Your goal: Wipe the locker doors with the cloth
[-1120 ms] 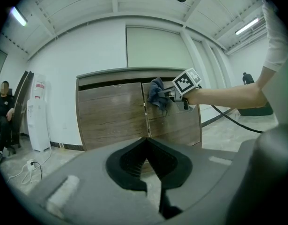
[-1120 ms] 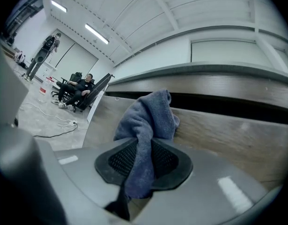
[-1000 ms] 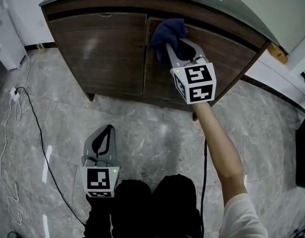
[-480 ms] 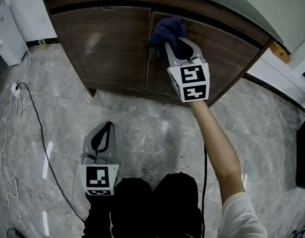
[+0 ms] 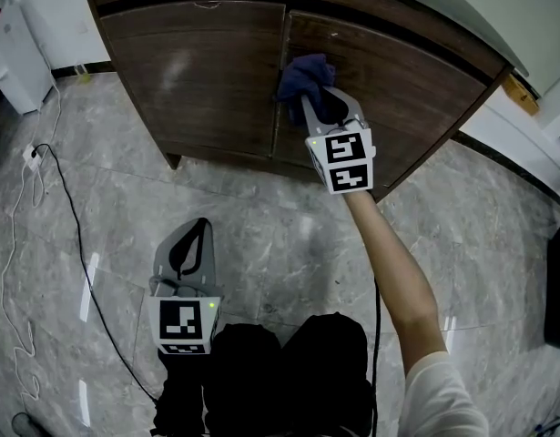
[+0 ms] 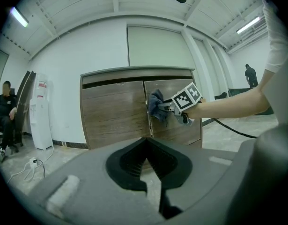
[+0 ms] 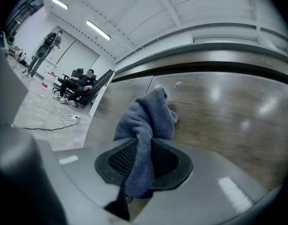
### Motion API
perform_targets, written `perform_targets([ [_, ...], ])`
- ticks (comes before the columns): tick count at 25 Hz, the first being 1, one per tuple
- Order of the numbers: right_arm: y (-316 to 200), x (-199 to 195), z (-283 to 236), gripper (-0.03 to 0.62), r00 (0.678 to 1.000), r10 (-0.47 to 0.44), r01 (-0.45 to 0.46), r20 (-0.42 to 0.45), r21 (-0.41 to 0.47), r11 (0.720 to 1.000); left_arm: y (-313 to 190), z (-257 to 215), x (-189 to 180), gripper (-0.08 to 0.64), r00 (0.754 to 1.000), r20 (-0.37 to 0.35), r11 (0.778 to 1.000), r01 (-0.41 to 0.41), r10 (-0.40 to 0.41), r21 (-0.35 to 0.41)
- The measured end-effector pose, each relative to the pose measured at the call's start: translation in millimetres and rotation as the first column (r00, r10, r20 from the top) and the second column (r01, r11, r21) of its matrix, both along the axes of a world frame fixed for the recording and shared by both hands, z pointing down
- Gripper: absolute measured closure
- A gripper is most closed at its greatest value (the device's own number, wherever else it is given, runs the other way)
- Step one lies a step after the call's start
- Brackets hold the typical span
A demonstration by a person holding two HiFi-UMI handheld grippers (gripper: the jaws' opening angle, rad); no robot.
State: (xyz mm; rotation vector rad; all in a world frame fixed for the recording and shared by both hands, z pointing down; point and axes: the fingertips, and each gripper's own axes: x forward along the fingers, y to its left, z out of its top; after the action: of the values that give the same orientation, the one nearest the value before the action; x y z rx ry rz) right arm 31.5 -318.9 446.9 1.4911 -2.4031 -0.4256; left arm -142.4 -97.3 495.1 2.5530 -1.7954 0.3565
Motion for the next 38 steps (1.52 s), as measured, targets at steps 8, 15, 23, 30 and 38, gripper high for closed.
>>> perform_targets([
  [8, 0.0, -3.8, 57.1, 0.506, 1.000, -0.008, 0.007, -0.007, -0.081, 0.997, 1.0, 6.7, -1.3, 0.560, 1.000, 0.005, 1.000, 0.007, -0.007, -0.011],
  [15, -0.1, -10.3, 101.9, 0.506, 1.000, -0.014, 0.013, -0.005, -0.142, 0.990, 0.2, 12.2, -4.1, 0.560, 1.000, 0.013, 1.000, 0.011, -0.011, -0.021],
  [23, 0.2, -16.9, 154.3, 0.506, 1.000, -0.017, 0.011, -0.026, -0.227, 0.974, -1.1, 17.1, -7.3, 0.560, 1.000, 0.017, 0.999, 0.019, -0.019, -0.030],
  [30, -0.5, -25.9, 199.3, 0.506, 0.999, -0.029, 0.015, -0.041, -0.294, 0.956, -1.5, 23.9, -10.9, 0.560, 0.999, 0.021, 0.998, 0.027, -0.026, -0.054],
  [38, -2.4, -43.7, 240.3, 0.506, 0.995, -0.058, 0.027, -0.077, -0.363, 0.931, -4.5, 30.1, -15.9, 0.560, 0.999, 0.025, 0.996, 0.047, -0.045, -0.081],
])
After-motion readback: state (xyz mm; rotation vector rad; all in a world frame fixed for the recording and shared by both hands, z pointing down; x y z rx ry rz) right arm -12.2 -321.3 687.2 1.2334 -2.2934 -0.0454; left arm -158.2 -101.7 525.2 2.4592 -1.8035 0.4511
